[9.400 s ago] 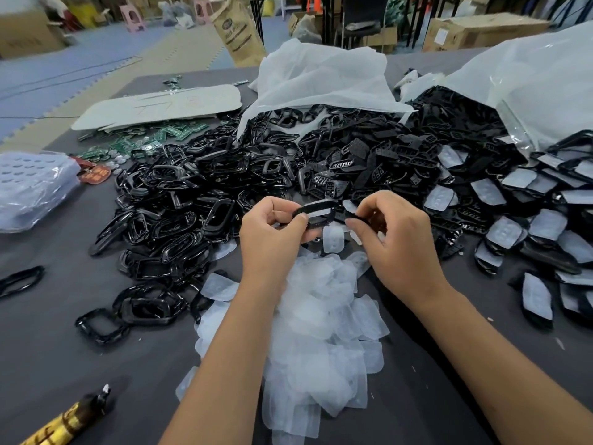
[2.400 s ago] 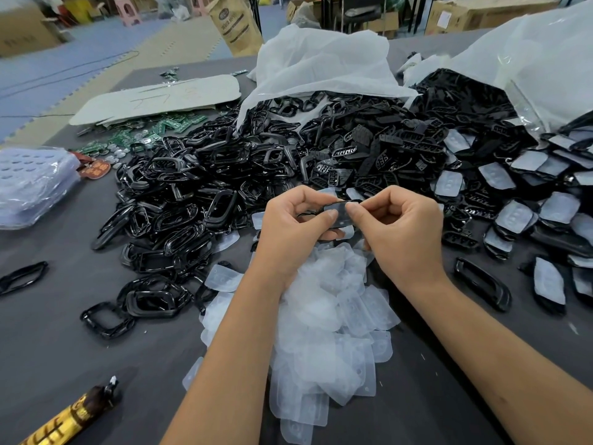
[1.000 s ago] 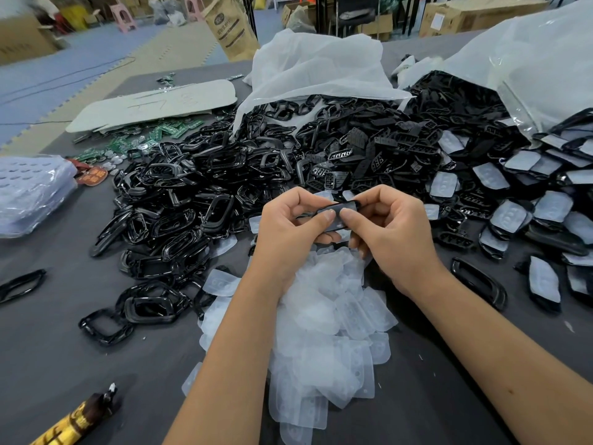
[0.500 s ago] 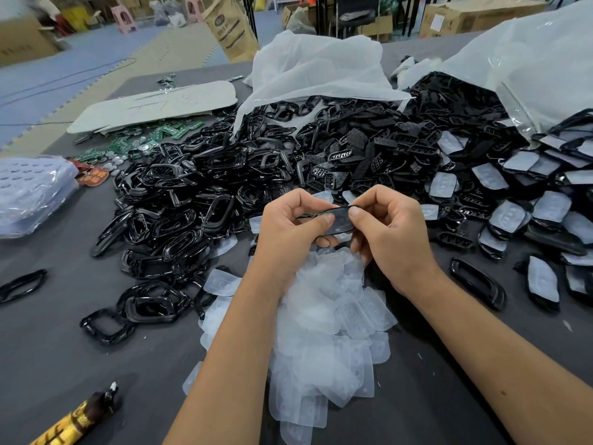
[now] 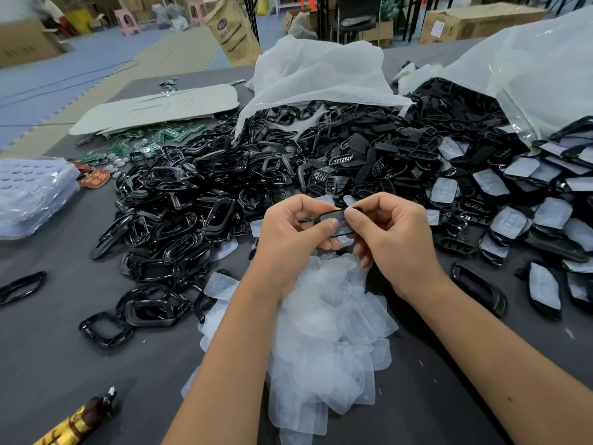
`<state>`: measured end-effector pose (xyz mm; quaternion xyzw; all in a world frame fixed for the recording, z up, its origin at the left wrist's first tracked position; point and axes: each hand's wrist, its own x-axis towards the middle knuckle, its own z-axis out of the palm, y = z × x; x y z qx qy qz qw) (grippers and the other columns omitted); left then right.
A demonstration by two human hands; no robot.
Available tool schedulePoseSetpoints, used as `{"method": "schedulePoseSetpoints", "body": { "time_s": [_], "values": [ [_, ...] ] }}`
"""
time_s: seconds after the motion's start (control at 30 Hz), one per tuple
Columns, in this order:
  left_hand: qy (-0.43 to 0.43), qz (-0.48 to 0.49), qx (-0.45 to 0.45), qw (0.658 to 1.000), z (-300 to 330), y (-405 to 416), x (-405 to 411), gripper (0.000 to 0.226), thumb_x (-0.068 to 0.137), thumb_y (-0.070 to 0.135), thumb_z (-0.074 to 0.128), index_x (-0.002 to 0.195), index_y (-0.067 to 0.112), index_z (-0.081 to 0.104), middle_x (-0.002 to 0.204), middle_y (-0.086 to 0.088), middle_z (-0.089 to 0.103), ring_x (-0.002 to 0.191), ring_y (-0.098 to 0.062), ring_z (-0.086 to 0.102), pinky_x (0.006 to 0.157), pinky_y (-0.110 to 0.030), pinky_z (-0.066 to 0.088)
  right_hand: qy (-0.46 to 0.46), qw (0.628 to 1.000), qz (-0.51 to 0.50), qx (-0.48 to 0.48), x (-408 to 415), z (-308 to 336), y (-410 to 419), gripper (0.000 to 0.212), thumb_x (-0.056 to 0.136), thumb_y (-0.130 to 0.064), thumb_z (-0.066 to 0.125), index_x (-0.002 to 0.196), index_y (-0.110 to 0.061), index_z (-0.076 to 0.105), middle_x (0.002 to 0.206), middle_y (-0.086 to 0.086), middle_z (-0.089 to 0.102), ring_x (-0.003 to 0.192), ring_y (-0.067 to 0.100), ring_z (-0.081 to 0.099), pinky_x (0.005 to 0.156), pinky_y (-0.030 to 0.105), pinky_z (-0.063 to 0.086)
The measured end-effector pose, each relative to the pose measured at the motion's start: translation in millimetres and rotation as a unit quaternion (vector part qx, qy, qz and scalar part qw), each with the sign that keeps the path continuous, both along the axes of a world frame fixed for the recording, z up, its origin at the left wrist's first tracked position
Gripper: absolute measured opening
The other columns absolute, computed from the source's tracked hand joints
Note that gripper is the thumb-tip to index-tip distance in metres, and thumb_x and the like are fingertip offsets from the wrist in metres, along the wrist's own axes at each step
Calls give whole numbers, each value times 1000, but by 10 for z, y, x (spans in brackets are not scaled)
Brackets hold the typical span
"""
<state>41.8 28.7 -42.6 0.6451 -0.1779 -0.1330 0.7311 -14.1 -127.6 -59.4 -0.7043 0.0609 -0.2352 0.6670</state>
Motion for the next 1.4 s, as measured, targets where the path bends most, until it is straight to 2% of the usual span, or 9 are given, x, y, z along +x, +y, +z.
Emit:
{"method": "schedulePoseSetpoints", "body": {
  "time_s": [0.23,0.43,0.5,0.57,0.63,0.7,0.93,1.1,1.4],
  "values": [
    [70,-7,-34,997,35,0,2,18,90,-12,67,94,5,68,75,-7,71,55,-14,65,53,-17,51,-59,995,-14,-85,-36,26,42,7,100,-14,68,102,-20,71,67,1,66,45,22,63,39,30,48],
    [170,-39,-146,974,87,98,63,12,94,-10,56,97,0,62,71,-6,69,48,-5,57,49,-12,49,-57,989,85,-107,-23,33,-1,24,93,-24,78,118,-22,77,107,-5,68,85,20,69,65,18,54],
    [184,-57,-169,967,95,101,73,8,91,-7,57,95,-3,63,74,-8,69,48,-4,56,49,-11,48,-67,987,74,-128,-16,26,-1,24,91,-27,80,114,-25,79,110,-5,65,87,20,67,57,24,55],
    [200,-55,-170,963,94,94,75,10,94,5,63,89,-2,68,80,-13,67,50,-6,59,51,-12,52,-80,986,47,-136,-15,15,8,16,89,-30,80,105,-27,81,106,-2,63,84,17,64,54,33,55],
    [218,-58,-157,961,99,90,70,32,94,32,66,83,3,75,80,-15,70,54,-10,64,56,-13,56,-81,989,29,-118,-15,16,8,8,89,-33,78,95,-28,80,101,0,62,77,14,61,59,27,49],
    [210,-80,-137,965,102,79,61,46,88,46,64,97,2,75,86,-17,73,59,-13,67,59,-15,58,-65,996,17,-54,-9,41,-14,8,89,-31,76,85,-24,78,95,1,61,66,14,56,58,26,44],
    [132,-47,-113,984,19,8,28,16,92,4,66,107,-3,66,93,-17,72,70,-16,72,67,-18,58,-38,996,43,62,-42,83,-68,29,88,-24,73,78,3,71,84,9,54,57,20,45,51,23,40],
    [119,-5,-107,987,34,13,43,11,96,-1,64,98,5,74,84,-8,75,66,-10,70,63,-14,56,-8,986,112,127,-45,105,-86,15,93,-16,68,99,-9,80,89,12,70,76,21,61,57,24,50],
    [119,20,-96,988,15,7,69,11,97,2,65,103,2,74,80,-5,74,61,-7,64,61,-14,54,-10,985,111,130,-43,91,-98,41,86,4,76,122,-15,74,98,14,77,86,19,72,72,25,58]
  ]
}}
